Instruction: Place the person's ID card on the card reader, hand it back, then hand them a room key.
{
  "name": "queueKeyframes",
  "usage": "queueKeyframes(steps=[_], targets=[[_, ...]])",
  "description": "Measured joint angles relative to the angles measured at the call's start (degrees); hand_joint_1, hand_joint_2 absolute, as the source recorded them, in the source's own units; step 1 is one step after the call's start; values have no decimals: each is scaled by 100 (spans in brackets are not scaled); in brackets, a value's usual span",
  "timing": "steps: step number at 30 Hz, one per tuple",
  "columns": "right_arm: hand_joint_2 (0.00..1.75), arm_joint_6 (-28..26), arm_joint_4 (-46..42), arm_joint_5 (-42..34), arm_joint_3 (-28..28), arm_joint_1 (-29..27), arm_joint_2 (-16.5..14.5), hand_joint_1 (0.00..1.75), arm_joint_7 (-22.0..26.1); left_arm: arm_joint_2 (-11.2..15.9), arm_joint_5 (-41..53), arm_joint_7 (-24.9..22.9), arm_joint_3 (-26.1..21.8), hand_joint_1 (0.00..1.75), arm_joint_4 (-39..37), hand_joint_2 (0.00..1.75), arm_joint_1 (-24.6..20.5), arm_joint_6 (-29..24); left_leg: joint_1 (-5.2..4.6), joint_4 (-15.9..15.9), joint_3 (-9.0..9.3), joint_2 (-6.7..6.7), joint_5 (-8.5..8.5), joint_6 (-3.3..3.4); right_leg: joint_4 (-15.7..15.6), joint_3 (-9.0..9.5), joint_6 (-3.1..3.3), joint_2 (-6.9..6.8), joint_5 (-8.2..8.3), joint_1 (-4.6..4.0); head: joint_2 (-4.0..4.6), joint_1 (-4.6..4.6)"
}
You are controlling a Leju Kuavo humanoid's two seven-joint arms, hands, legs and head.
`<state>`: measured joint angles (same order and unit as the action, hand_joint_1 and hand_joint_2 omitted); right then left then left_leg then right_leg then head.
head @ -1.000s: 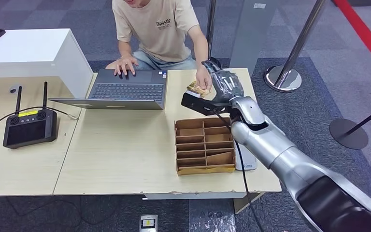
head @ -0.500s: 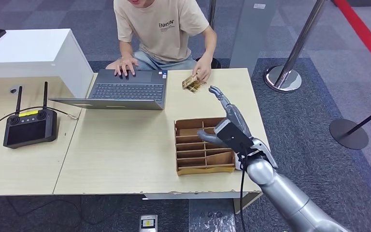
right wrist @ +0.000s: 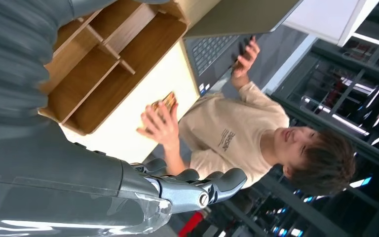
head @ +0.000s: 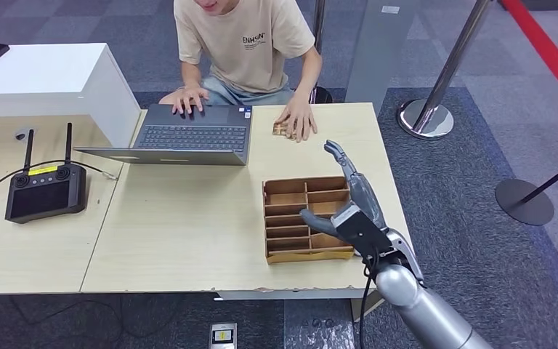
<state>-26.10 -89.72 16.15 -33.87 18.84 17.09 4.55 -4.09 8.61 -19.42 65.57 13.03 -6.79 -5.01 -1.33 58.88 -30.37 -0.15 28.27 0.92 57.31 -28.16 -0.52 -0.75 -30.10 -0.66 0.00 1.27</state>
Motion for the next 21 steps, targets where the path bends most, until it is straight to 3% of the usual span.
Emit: queueKeyframes(steps=[15, 21], targets=[[175, -262, -112, 1519, 2, -102, 9, 0, -924, 11, 16, -36, -63, 0, 0, 0, 3, 7, 0, 0, 1, 0, 0, 0, 0, 0, 0, 0, 0, 0, 0, -1], [175, -258, -110, 1877, -5, -118, 25, 16, -1149, 11, 21, -40, -64, 0, 0, 0, 3, 4, 0, 0, 0, 0, 0, 0, 0, 0, 0, 0, 0, 0, 0, 0]])
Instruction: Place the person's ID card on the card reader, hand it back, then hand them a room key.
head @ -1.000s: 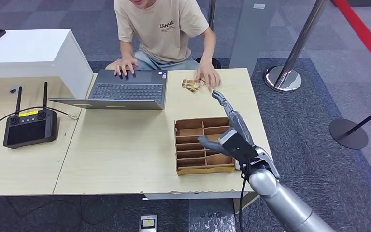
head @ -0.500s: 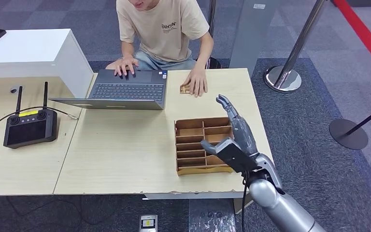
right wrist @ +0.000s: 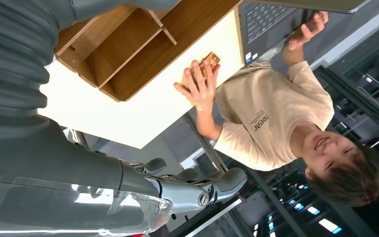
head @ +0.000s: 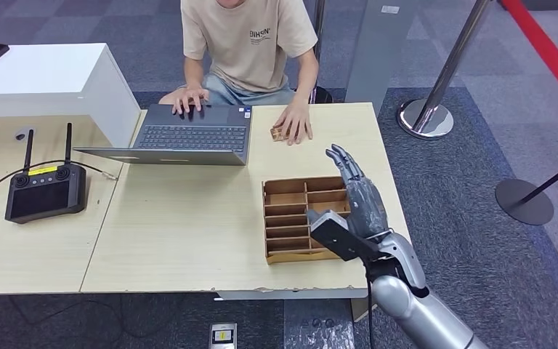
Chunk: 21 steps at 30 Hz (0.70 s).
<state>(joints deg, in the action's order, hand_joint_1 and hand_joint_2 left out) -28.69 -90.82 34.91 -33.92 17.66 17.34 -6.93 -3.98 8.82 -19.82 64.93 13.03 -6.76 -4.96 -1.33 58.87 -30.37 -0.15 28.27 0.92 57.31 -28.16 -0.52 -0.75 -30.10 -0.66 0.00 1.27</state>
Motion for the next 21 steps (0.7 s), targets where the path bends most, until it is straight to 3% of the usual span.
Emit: queueKeyframes(steps=[5, 9, 21], targets=[[175, 5, 0, 166, -8, 0, 22, 20, -118, 0, 14, -2, -1, 0, 0, 0, 0, 0, 0, 0, 0, 0, 0, 0, 0, 0, 0, 0, 0, 0, 0, -1], [175, 6, 0, 179, -17, 0, 33, 35, -146, 0, 16, -2, -1, 0, 0, 0, 0, 0, 0, 0, 0, 0, 0, 0, 0, 0, 0, 0, 0, 0, 0, 0], [175, 26, 12, 478, -48, 1, 52, 42, -331, 0, 19, -39, -1, 0, 0, 0, 0, 1, 0, 0, 0, 0, 0, 0, 0, 0, 0, 0, 0, 0, 1, 0]])
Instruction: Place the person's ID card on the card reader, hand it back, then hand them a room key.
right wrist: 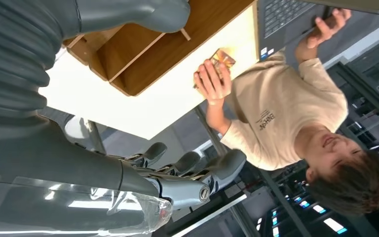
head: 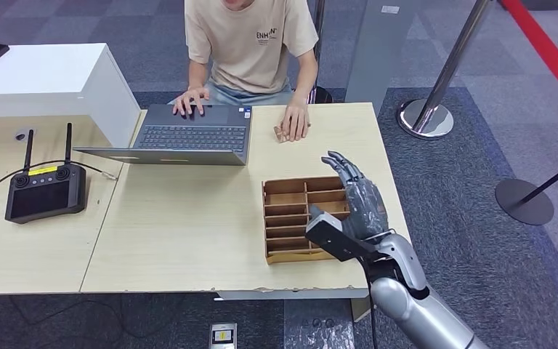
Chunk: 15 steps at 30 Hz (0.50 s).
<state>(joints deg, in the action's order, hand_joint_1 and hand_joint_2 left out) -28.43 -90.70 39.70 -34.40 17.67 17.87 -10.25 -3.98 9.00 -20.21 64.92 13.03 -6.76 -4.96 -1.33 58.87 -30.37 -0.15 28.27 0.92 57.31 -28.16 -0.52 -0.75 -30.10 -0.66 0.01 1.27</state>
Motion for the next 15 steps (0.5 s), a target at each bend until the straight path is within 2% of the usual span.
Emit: queueKeyframes(steps=[15], targets=[[175, 125, 158, 662, -109, 4, 74, 47, -400, 0, 34, -81, 0, 0, 0, 0, 0, -10, 0, 0, 0, 0, 0, 0, 0, 0, 0, 0, 0, 0, -1, 1]])
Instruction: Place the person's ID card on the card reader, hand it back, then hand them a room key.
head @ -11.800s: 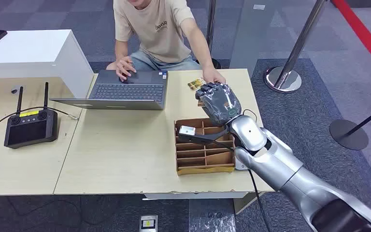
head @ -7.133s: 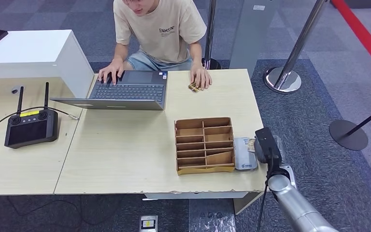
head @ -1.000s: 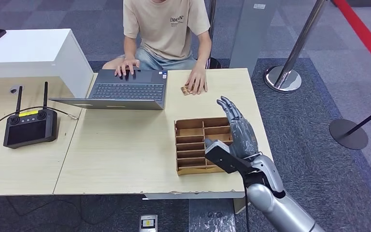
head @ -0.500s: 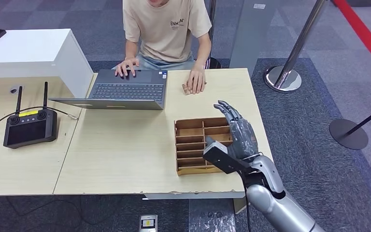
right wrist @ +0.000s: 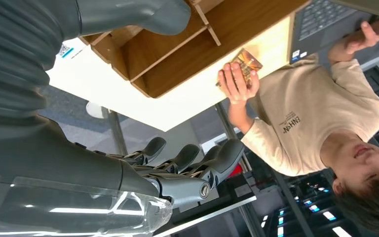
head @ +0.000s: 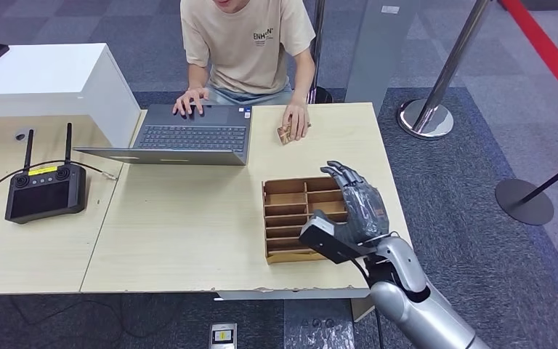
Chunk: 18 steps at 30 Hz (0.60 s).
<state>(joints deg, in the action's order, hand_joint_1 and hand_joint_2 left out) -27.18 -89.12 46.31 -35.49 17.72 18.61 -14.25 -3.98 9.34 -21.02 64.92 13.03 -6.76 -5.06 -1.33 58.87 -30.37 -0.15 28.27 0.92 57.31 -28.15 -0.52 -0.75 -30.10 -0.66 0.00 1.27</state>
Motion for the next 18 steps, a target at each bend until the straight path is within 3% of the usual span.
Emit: queueKeyframes(steps=[18], targets=[[175, 52, 127, 138, -117, 32, 79, 51, -116, -9, -36, 58, -37, 0, 0, 0, 9, -95, 0, 0, -2, 0, 0, 0, 0, -1, 0, 0, 0, 0, 0, -1]])
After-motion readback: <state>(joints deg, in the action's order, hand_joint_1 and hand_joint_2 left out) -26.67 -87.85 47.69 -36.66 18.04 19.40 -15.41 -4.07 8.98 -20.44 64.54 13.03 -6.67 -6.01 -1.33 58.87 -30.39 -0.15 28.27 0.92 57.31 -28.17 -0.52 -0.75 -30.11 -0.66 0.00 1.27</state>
